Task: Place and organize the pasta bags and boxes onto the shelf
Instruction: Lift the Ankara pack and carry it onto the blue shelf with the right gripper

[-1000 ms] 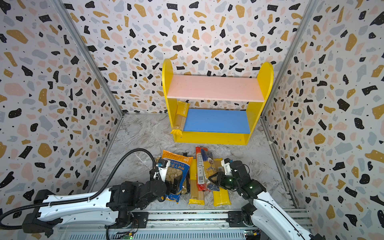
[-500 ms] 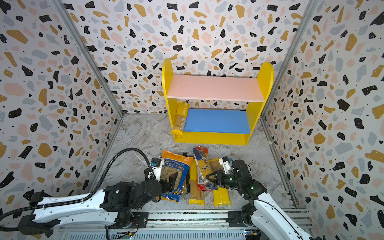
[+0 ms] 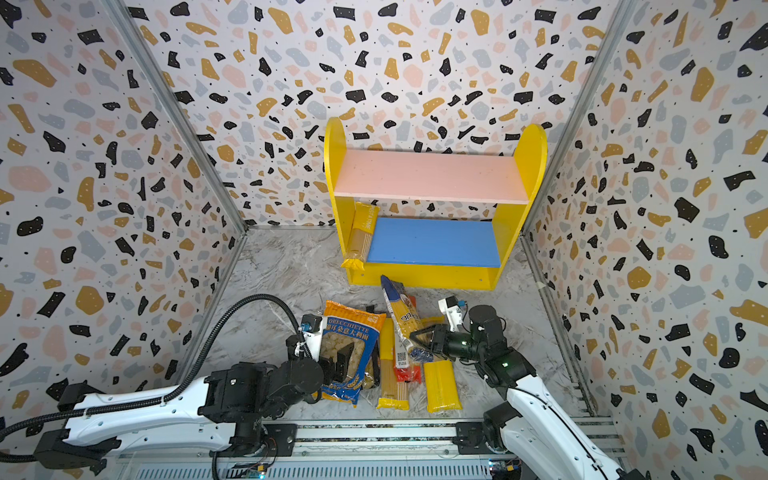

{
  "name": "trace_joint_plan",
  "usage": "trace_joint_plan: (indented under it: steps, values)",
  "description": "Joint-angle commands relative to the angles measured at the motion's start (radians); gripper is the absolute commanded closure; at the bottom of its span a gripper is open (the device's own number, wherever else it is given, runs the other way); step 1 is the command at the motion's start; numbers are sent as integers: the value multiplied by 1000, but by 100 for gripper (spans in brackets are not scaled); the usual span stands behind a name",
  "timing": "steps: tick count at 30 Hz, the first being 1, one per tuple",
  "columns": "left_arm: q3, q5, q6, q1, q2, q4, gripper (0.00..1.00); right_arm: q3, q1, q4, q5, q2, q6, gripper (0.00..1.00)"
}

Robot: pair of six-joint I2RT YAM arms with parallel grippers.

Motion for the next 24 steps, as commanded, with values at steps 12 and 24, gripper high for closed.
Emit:
trace_joint_plan:
  steps: [12,24]
  values:
    - [41,65,74,95,22,76,0,277,-123,307,-135,217,-64,88]
    - [40,253,179,276,117,192,0,551,-179,416,-37,636,-157,88]
